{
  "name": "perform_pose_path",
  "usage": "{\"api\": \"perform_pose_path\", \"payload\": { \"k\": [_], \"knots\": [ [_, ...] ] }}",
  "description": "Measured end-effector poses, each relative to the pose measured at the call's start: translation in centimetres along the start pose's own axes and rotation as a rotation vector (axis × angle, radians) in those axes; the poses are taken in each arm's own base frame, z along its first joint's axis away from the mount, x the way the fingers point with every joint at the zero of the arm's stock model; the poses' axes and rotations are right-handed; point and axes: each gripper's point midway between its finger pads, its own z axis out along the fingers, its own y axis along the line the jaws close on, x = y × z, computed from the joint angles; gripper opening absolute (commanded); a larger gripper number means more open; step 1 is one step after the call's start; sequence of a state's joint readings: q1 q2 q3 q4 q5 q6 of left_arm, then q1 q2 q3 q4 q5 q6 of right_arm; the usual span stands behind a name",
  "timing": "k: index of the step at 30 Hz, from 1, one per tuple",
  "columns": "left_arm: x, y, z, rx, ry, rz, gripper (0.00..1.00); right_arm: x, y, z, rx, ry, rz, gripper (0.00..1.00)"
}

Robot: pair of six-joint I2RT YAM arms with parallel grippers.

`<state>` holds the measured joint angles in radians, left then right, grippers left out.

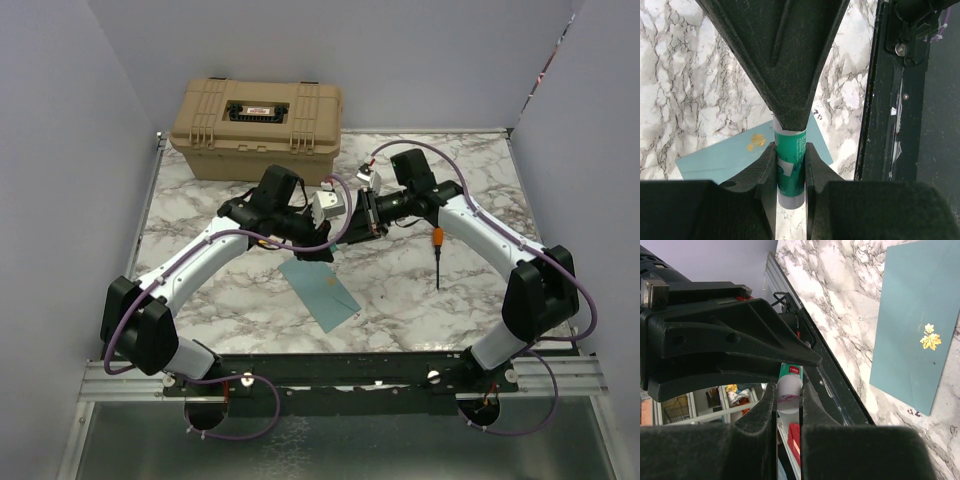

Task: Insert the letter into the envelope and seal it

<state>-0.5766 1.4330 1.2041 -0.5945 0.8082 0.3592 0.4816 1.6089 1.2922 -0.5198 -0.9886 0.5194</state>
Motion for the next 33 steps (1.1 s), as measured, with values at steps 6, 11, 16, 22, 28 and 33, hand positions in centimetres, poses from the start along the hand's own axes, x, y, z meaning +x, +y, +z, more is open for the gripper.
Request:
{"api": "perform_pose_path", "payload": {
  "k": [6, 11, 16, 22, 28, 33],
  "knots": [
    [0.4, -0.1, 0.4, 0.003, 0.019, -0.006, 0.00, 0.3, -0.3, 0.1, 0.002, 0.007, 0.018, 0.00],
    [0.5, 0.0, 0.6, -0.012, 0.029, -0.010, 0.00, 0.3, -0.5, 0.2, 0.005, 0.009, 0.021, 0.00],
    [0.7, 0.3, 0.6, -0.039, 0.044, -0.011, 0.00, 0.3, -0.7, 0.6, 0.012, 0.012, 0.022, 0.00],
    [1.0, 0.8, 0.6, -0.072, 0.057, -0.014, 0.00, 0.0, -1.0, 1.0, 0.020, 0.002, 0.016, 0.00],
    [0.9, 1.5, 0.6, -0.109, 0.057, -0.031, 0.00, -0.6, -1.2, 1.2, 0.033, -0.021, 0.007, 0.00],
    [1.2, 2.1, 0.9, -0.130, 0.020, -0.017, 0.00, -1.3, -1.6, 1.0, 0.081, -0.049, 0.006, 0.14]
  ]
}}
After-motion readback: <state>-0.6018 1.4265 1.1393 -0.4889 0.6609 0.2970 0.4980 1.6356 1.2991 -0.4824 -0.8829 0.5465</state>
